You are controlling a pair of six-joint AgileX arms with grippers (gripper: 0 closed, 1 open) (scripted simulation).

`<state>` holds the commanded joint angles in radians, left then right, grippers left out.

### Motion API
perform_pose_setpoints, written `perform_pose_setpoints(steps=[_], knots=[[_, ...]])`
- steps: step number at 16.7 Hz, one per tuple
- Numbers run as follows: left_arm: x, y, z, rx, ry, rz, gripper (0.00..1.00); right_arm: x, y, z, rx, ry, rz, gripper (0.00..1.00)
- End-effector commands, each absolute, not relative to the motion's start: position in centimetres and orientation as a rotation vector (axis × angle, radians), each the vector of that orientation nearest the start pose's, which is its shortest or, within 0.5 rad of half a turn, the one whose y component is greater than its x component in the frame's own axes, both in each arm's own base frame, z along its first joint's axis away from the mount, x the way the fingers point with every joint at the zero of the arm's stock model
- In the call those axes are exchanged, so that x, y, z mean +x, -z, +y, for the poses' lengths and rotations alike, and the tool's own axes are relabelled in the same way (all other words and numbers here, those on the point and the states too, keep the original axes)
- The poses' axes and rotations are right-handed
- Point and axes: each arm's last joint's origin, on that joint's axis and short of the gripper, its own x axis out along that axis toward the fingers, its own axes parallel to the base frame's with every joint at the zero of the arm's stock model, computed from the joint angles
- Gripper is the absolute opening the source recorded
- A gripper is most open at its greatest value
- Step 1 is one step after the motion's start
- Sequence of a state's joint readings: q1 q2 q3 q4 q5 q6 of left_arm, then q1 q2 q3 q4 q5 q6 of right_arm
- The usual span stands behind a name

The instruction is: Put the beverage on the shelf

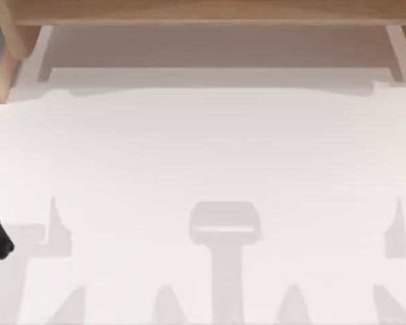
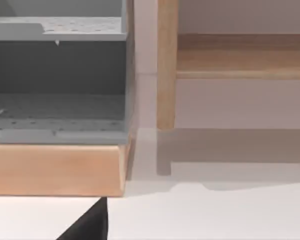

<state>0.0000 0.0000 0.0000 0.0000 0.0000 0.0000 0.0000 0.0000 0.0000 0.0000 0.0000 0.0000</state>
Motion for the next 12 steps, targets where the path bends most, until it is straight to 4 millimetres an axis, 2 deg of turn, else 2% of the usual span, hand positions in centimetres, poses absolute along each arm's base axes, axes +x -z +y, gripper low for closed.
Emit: perform_pose_setpoints(steps=[6, 12], knots=[[10.6, -16.0, -0.1, 0.000, 0.000, 0.000, 1.00, 11.1, -16.6, -0.6, -0.009, 0.003, -0.010, 1.00], [10.6, -16.0, -0.1, 0.000, 0.000, 0.000, 1.00, 14.1, -17.4, -3.2, -0.039, 0.011, 0.006, 1.00]])
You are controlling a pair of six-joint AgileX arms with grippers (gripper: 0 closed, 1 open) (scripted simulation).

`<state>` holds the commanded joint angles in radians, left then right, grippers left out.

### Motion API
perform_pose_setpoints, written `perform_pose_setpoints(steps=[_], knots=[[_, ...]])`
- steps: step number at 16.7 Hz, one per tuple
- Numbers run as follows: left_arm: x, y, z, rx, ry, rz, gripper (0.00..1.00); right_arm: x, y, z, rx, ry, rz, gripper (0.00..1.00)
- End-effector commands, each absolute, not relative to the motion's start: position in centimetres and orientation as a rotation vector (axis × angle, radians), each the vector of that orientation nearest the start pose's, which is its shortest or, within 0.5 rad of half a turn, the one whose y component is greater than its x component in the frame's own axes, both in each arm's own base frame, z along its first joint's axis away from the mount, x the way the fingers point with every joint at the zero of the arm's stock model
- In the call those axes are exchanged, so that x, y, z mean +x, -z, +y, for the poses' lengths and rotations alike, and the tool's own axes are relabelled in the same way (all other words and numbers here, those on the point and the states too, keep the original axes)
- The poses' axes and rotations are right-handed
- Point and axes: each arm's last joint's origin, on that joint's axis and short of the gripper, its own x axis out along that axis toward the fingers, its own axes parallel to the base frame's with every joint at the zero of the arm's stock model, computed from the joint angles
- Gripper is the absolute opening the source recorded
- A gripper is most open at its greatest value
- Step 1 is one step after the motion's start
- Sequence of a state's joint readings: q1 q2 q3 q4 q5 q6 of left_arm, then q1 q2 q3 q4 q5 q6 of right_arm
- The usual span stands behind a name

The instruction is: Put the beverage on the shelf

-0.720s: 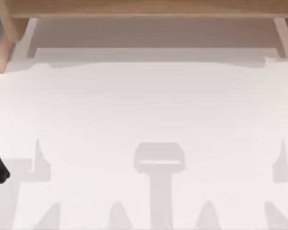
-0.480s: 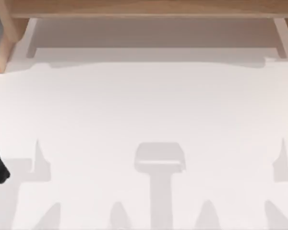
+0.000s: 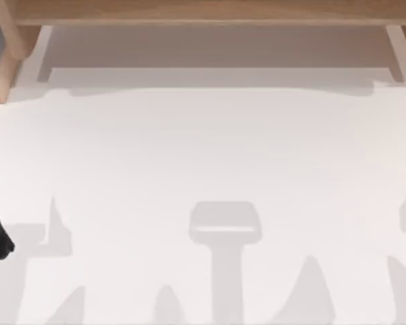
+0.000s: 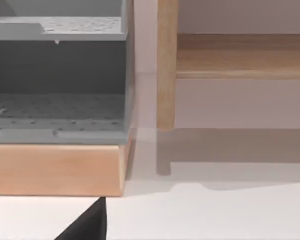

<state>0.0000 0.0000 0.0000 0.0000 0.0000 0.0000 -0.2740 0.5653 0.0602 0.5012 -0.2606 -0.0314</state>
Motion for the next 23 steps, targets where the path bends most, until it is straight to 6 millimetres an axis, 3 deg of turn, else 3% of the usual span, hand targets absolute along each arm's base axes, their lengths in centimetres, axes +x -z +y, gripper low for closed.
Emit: perform_pose_setpoints(steps=[3, 7, 13, 17, 23], knots=[[10.6, -16.0, -0.1, 0.000, 0.000, 0.000, 1.00, 15.9, -16.8, -5.7, -0.045, 0.014, 0.034, 1.00], [10.6, -16.0, -0.1, 0.000, 0.000, 0.000, 1.00, 17.4, -14.5, -9.6, -0.040, 0.015, 0.070, 1.00], [10.6, -16.0, -0.1, 0.000, 0.000, 0.000, 1.00, 17.0, -9.9, -14.2, -0.017, 0.016, 0.097, 1.00], [10.6, -16.0, -0.1, 0.000, 0.000, 0.000, 1.00, 16.3, -8.4, -15.4, -0.012, 0.017, 0.098, 1.00], [10.6, -16.0, -0.1, 0.000, 0.000, 0.000, 1.00, 16.4, -8.2, -15.3, -0.008, 0.015, 0.101, 1.00]])
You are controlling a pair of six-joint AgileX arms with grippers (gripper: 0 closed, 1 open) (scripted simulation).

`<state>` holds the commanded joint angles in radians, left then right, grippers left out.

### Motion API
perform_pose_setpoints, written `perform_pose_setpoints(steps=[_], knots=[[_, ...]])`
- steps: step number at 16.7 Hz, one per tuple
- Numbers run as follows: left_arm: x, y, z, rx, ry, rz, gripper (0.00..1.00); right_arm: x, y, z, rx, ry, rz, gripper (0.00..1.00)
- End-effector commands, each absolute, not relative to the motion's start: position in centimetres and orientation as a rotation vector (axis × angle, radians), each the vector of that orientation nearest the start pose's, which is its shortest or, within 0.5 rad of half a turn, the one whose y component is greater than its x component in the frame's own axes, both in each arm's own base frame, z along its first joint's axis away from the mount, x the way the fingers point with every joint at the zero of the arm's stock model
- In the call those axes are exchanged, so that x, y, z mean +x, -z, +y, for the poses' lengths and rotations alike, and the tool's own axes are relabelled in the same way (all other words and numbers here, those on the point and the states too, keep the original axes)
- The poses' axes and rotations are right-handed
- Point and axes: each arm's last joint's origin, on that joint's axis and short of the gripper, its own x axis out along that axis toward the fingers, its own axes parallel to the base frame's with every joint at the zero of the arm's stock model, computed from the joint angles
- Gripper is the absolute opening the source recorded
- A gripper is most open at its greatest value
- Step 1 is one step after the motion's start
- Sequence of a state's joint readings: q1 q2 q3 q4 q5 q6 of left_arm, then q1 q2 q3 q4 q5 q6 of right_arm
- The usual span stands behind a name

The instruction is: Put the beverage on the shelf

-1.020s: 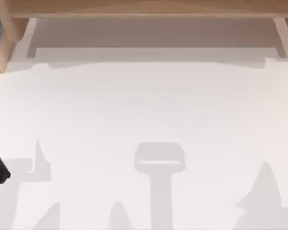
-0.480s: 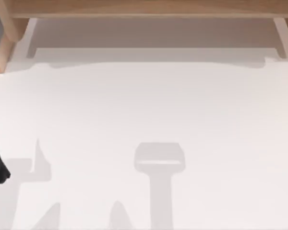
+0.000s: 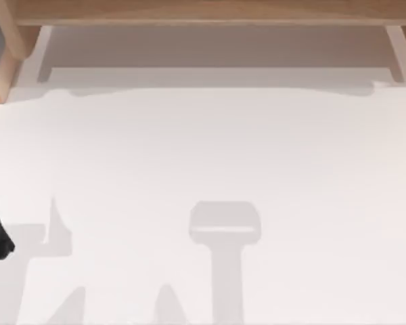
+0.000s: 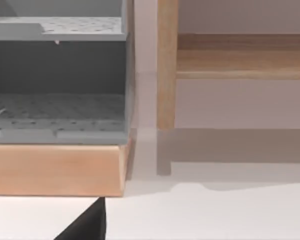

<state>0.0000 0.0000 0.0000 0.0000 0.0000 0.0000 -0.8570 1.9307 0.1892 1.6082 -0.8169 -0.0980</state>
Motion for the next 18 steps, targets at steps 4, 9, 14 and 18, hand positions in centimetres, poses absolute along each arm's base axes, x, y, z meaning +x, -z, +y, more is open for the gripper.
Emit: perform_pose_setpoints(steps=[4, 9, 14, 18], knots=[[10.6, -16.0, -0.1, 0.000, 0.000, 0.000, 1.00, 19.2, -8.0, -15.8, -0.011, 0.017, 0.098, 1.00], [10.6, -16.0, -0.1, 0.000, 0.000, 0.000, 1.00, 23.9, -7.5, -15.6, -0.011, 0.017, 0.098, 1.00], [10.6, -16.0, -0.1, 0.000, 0.000, 0.000, 1.00, 24.2, -7.5, -15.6, -0.011, 0.017, 0.098, 0.92], [10.6, -16.0, -0.1, 0.000, 0.000, 0.000, 1.00, 24.2, -7.5, -15.6, -0.011, 0.017, 0.098, 0.62]])
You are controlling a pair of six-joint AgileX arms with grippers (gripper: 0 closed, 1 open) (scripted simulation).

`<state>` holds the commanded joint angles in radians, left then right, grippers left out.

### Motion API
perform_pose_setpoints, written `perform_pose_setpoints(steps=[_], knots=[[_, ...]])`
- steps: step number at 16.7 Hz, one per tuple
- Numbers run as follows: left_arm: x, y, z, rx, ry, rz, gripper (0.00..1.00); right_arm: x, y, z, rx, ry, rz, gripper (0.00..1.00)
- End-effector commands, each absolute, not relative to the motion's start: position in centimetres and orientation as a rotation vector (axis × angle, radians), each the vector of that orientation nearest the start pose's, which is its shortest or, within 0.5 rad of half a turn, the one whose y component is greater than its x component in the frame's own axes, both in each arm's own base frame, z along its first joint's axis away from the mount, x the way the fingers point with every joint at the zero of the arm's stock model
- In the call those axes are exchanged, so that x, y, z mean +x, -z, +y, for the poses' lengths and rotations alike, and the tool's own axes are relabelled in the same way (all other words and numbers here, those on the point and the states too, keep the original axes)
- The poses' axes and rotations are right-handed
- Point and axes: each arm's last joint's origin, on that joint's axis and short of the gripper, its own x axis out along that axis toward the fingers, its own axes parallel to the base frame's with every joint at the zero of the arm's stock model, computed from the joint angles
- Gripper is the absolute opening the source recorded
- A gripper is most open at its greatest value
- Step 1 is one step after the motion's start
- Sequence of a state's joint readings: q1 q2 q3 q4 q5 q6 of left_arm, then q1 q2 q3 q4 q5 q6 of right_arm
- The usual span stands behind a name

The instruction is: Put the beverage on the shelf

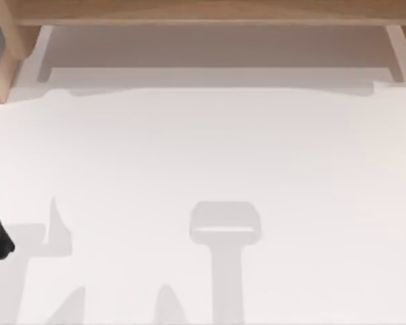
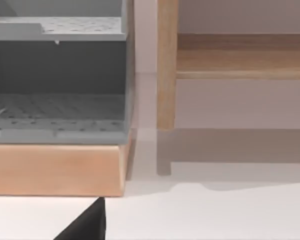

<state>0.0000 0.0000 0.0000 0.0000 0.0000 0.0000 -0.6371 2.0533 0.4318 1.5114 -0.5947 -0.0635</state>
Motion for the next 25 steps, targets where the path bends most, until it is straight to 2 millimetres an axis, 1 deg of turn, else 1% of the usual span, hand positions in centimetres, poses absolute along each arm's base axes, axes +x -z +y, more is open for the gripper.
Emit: perform_pose_setpoints(steps=[8, 9, 18, 25], knots=[[10.57, -16.00, -0.12, 0.000, 0.000, 0.000, 1.00, 24.23, -7.47, -15.57, -0.011, 0.017, 0.098, 0.02], [10.57, -16.00, -0.12, 0.000, 0.000, 0.000, 1.00, 24.23, -7.47, -15.57, -0.011, 0.017, 0.098, 0.00], [10.57, -16.00, -0.12, 0.000, 0.000, 0.000, 1.00, 24.20, -7.56, -15.61, -0.011, 0.019, 0.097, 0.00], [10.57, -16.00, -0.12, 0.000, 0.000, 0.000, 1.00, 24.20, -8.40, -15.60, -0.010, 0.019, 0.098, 0.00]])
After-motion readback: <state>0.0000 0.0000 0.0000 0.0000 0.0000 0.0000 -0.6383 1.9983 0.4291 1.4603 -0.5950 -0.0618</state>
